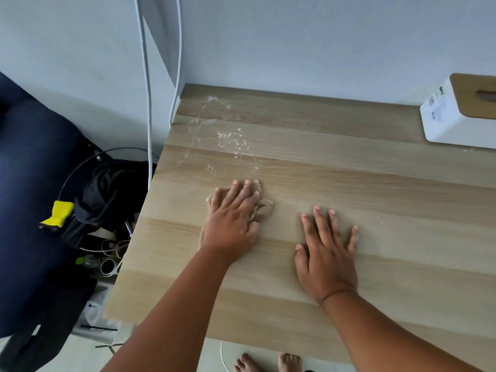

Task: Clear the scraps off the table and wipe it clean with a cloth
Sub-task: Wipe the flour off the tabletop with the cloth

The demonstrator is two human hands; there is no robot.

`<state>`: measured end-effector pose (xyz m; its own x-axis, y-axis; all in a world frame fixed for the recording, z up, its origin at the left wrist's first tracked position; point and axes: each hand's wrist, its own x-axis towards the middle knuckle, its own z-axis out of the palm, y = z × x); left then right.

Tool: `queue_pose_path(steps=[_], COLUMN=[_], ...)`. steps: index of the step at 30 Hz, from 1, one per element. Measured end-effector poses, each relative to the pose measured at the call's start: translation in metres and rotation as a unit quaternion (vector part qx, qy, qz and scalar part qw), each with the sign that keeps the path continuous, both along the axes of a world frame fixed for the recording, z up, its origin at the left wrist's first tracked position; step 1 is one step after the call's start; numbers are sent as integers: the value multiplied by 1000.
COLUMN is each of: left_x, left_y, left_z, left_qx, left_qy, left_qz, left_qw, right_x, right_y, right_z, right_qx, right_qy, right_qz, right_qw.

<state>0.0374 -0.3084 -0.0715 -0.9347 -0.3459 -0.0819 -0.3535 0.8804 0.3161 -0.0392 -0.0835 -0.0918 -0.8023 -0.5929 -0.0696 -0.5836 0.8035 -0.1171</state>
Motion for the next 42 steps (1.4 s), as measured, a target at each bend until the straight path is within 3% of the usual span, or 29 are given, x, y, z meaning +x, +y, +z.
queue_pose_path(steps=[4,8,13,17,20,23,28,35,38,42], left_x=[32,86,125,98,65,34,-1,67,112,126], left_y=[9,-3,-46,-74,-91,-99,-61,-1,-12,-41], left_z=[1,1,5,7,3,-3,-4,2,3,3], left_qx=[34,51,38,14,11,2,3,17,16,15], left_qy=[29,45,36,4,-7,-11,-9,24,33,26], left_qz=[-118,-120,44,194,251,224,71,-65,-56,62], left_qw=[992,990,998,981,968,974,997,997,998,998], right_x=[0,0,0,0,0,0,0,0,0,0], right_y=[0,0,0,0,0,1,2,-1,0,0], right_z=[1,2,2,2,-1,-3,-5,-1,-1,-3], right_qx=[6,14,4,4,1,1,0,-3,-1,-3], right_qy=[-3,-12,-12,-8,1,12,21,14,10,11], right_qz=[0,-1,-1,0,1,2,5,-1,0,1], right_qw=[1000,1000,1000,1000,1000,1000,1000,1000,1000,1000])
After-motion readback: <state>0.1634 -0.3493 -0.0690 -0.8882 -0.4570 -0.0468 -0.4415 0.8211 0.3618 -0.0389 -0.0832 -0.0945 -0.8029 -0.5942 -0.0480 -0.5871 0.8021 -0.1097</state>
